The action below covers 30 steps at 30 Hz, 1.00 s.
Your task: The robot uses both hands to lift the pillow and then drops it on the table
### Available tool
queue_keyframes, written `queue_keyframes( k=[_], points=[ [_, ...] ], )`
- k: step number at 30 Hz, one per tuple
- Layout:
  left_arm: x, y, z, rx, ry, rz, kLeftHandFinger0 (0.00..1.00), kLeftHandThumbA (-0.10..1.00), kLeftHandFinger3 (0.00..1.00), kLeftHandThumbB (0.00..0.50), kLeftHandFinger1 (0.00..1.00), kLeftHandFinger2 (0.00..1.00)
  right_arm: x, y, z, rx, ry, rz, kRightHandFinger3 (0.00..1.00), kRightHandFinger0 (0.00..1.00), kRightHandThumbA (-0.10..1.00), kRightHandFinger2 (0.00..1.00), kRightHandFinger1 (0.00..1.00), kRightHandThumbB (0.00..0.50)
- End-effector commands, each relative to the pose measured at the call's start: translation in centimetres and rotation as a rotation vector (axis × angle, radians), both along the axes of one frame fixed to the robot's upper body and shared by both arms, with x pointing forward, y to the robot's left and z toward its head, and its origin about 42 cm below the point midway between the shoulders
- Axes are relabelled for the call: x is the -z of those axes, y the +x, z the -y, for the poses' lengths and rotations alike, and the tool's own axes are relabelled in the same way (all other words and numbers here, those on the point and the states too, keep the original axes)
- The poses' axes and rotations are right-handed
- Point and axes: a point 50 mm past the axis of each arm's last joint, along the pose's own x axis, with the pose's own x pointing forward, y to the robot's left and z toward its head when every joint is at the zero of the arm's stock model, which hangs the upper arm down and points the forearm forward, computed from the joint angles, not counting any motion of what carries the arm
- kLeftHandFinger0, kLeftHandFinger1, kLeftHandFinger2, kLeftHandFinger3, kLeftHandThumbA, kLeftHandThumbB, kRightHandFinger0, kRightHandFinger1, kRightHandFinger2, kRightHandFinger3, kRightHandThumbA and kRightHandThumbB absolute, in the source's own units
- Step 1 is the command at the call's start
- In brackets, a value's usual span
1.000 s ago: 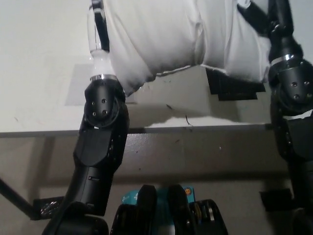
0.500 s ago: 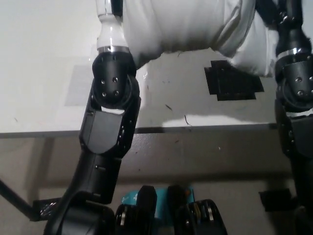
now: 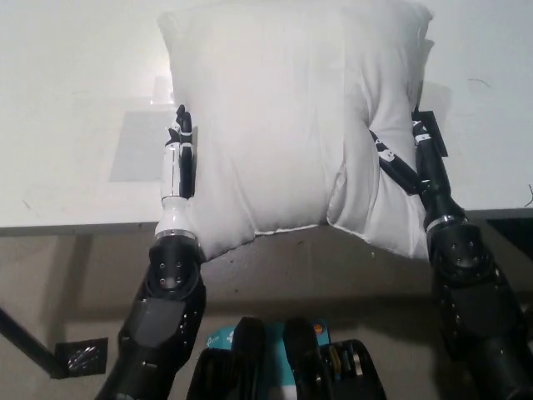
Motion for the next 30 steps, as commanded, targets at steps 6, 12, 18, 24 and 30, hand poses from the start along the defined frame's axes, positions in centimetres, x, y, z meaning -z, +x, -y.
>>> queue_keyframes(
  k=[6, 12, 18, 24, 30],
  points=[
    [3.6, -1.8, -4.0, 0.06, 0.188, -0.038, 1.0, 1.0, 1.0, 0.155, 1.0, 1.0, -1.1, 0.5, 0.0, -0.106, -0.093, 0.094, 1.0, 1.0, 1.0, 1.0, 1.0, 0.288],
    [1.1, -2.4, -6.0, 0.054, 0.262, 0.084, 1.0, 1.0, 1.0, 0.108, 1.0, 1.0, -5.1, 0.7, 2.5, -0.117, -0.125, 0.199, 1.0, 1.0, 1.0, 1.0, 1.0, 0.337],
    [-2.1, -4.1, -8.8, 0.008, 0.328, 0.239, 1.0, 1.0, 1.0, 0.133, 1.0, 1.0, -9.8, -1.2, 6.7, -0.074, -0.175, 0.298, 1.0, 1.0, 1.0, 1.0, 1.0, 0.373],
    [-4.3, -6.7, -10.6, -0.03, 0.27, 0.349, 1.0, 1.0, 1.0, 0.098, 1.0, 1.0, -13.4, -4.4, 9.5, -0.054, -0.251, 0.373, 1.0, 1.0, 1.0, 1.0, 1.0, 0.446],
    [-5.4, -10.6, -11.4, -0.064, 0.27, 0.447, 1.0, 1.0, 1.0, 0.147, 1.0, 1.0, -14.5, -8.6, 12.9, -0.022, -0.336, 0.431, 1.0, 1.0, 1.0, 1.0, 1.0, 0.421]
  ],
)
